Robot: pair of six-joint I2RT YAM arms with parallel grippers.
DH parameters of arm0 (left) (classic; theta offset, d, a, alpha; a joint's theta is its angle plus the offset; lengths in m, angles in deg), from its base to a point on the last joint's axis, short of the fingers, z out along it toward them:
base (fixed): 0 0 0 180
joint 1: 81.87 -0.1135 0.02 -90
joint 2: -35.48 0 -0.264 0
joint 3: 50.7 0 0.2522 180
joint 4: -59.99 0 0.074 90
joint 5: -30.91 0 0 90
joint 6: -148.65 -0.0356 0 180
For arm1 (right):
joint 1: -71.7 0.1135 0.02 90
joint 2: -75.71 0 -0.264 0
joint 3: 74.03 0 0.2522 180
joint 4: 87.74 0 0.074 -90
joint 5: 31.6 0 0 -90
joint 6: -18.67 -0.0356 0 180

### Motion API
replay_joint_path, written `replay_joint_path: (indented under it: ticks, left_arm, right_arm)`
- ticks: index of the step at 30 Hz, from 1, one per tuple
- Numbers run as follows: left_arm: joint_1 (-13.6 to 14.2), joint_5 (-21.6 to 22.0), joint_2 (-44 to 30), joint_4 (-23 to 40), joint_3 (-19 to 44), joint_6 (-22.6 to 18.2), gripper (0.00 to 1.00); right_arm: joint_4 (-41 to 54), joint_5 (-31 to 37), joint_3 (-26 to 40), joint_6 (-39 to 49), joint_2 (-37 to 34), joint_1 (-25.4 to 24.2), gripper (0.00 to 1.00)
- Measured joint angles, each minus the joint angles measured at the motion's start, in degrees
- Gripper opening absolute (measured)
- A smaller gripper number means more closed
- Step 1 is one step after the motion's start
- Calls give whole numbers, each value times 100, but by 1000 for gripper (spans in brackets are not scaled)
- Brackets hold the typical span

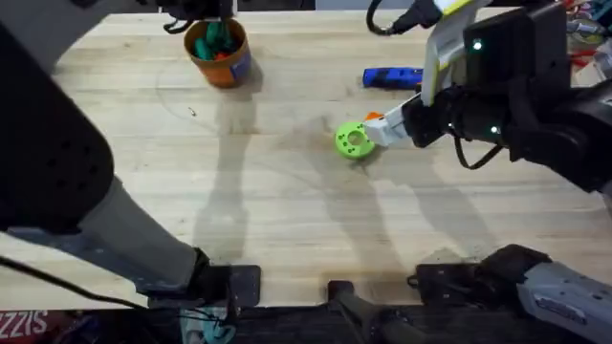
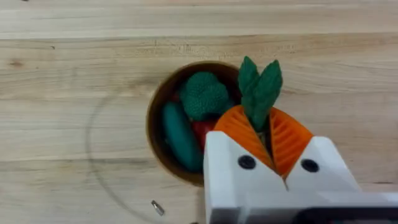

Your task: Pick up the gripper from the table and insert it into the empty holder that is missing its gripper. Then pick up a screw, insert it into the mounting hole, and use the screwdriver to tighten it. Finally, clean up the table by picking up the vegetable and placing it into the bucket.

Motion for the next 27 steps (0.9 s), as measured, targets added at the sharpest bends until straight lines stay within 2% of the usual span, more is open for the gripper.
replay_joint_path:
  ticks: [12, 15, 16, 17, 21, 24, 25, 27]
  left_arm:
    - [0, 16, -368, 275, -2, -15, 33]
    - [0, 54, -370, 359, -2, -55, 292]
    - [0, 108, -368, 451, -2, -45, 745]
    - [0, 129, -368, 458, -2, -48, 833]
    - [-22, 147, -368, 479, -2, -46, 969]
    - [-20, 144, -358, 566, 2, -46, 988]
    - [-20, 142, -202, 886, 11, -46, 988]
    - [-20, 143, 3, 1056, 28, -46, 988]
  right_arm:
    - [0, 0, 0, 0, 0, 0, 978]
    - [0, 0, 0, 0, 0, 0, 978]
    - [0, 2, 0, 0, 0, 0, 978]
    - [0, 0, 0, 0, 0, 0, 978]
    - [2, 2, 0, 0, 0, 0, 978]
    - [2, 2, 0, 0, 0, 0, 978]
    - [2, 2, 0, 2, 0, 0, 978]
    - [0, 0, 0, 2, 0, 0, 978]
